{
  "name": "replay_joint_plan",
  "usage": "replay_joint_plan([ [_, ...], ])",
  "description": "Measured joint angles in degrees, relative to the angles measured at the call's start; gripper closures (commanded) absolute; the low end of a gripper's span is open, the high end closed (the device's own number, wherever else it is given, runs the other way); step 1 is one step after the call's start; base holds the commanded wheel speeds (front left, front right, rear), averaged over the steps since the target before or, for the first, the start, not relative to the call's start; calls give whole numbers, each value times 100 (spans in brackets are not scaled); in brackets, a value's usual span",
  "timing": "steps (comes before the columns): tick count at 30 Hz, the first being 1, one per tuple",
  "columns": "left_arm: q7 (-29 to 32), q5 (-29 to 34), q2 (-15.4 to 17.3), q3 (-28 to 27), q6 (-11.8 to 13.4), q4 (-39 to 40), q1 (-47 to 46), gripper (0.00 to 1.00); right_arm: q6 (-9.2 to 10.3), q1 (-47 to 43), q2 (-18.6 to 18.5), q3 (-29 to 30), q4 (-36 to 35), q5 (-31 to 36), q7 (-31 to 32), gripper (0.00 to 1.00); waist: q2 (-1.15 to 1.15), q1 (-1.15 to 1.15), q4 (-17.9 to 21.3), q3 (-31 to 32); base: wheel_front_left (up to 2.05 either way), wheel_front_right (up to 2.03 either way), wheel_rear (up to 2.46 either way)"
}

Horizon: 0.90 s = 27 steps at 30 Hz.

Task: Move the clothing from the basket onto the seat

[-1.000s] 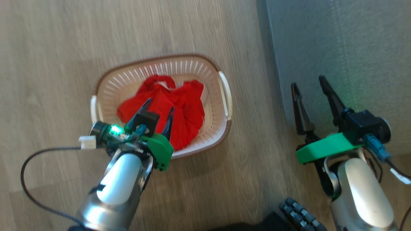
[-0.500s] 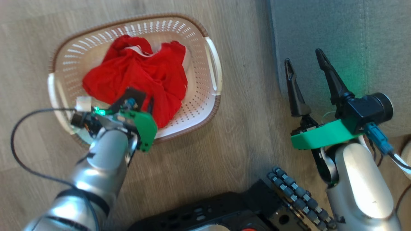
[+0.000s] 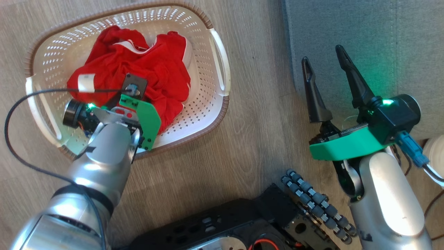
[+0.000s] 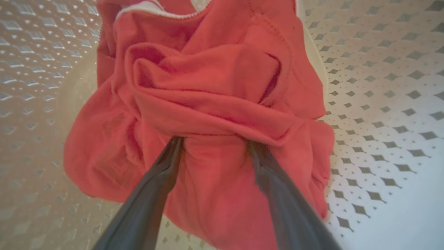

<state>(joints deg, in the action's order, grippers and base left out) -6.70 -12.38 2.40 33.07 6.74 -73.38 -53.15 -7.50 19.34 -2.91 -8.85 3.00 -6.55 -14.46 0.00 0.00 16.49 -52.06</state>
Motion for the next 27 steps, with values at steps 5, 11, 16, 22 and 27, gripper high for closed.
replay_joint_plan([
  [5,392,-122,-10,32,160,-13,-137,0,0,-4,0,-51,-62,0,0,0,0,0,29,-48,0,0,0],
  [11,786,-579,-9,-55,-167,-54,-212,0,0,-20,0,-37,-153,-1,0,0,0,0,40,-90,0,0,0],
  [16,804,-700,-9,-45,-142,-69,-238,0,0,-23,1,-7,-207,-1,0,0,0,0,39,-119,0,0,0],
  [22,706,-990,-7,-120,-526,-75,-262,100,0,-22,1,59,-221,0,0,0,0,0,-6,-152,0,0,0],
  [27,635,-1144,-8,-109,-592,-77,-313,100,0,-18,1,40,-221,0,0,0,0,0,-52,-138,0,0,0],
])
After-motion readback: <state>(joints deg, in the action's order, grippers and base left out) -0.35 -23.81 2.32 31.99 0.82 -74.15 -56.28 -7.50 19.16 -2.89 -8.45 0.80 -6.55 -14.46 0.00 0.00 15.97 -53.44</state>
